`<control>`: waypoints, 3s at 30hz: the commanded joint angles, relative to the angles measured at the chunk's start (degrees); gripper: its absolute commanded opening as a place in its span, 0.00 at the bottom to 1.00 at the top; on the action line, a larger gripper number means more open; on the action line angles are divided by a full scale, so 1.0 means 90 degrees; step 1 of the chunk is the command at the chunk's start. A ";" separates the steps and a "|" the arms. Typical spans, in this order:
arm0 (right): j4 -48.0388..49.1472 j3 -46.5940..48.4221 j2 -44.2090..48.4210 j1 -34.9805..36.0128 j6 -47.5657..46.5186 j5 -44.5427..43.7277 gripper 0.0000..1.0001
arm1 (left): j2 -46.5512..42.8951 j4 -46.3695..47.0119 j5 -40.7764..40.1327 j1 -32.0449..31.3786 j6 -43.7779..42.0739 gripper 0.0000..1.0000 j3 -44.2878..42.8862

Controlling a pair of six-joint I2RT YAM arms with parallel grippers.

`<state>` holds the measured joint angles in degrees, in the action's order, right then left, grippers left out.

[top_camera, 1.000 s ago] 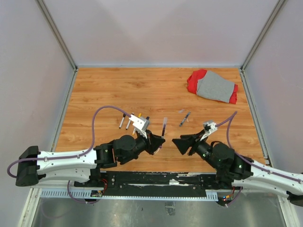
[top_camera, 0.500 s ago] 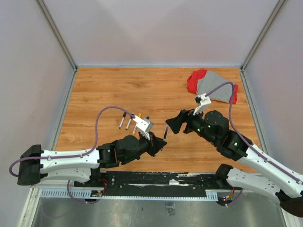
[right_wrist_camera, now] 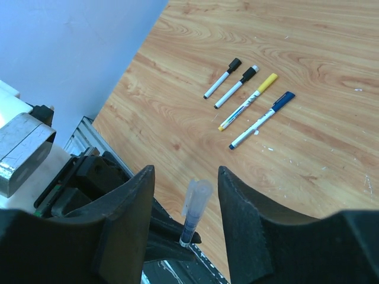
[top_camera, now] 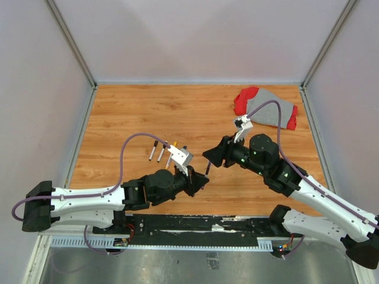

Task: Insert the pens into the pen caps
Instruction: Press the pen cap onto the pen.

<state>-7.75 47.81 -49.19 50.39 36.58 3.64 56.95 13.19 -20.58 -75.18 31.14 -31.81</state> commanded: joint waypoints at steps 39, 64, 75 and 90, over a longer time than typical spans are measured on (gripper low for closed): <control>0.0506 -0.2708 0.0425 0.2175 0.0585 -0.1381 0.01 | -0.0946 0.0892 -0.0304 0.0013 -0.0231 0.01 -0.0716; 0.0821 -0.3186 0.0487 0.3124 0.0857 -0.2678 0.01 | -0.0696 0.1007 -0.0198 0.0013 -0.0227 0.01 -0.0811; 0.2176 -0.3744 0.0104 0.3315 0.1674 -0.2101 0.01 | -0.0637 0.1026 -0.0173 0.0013 -0.0218 0.01 -0.0822; 0.1370 -0.3311 0.0248 0.3765 0.1051 -0.3137 0.00 | -0.0520 0.1036 -0.0177 0.0013 -0.0226 0.00 -0.0828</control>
<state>20.67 20.84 -45.06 79.53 47.90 -35.24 53.89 -5.87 -12.53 -76.53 29.56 -31.83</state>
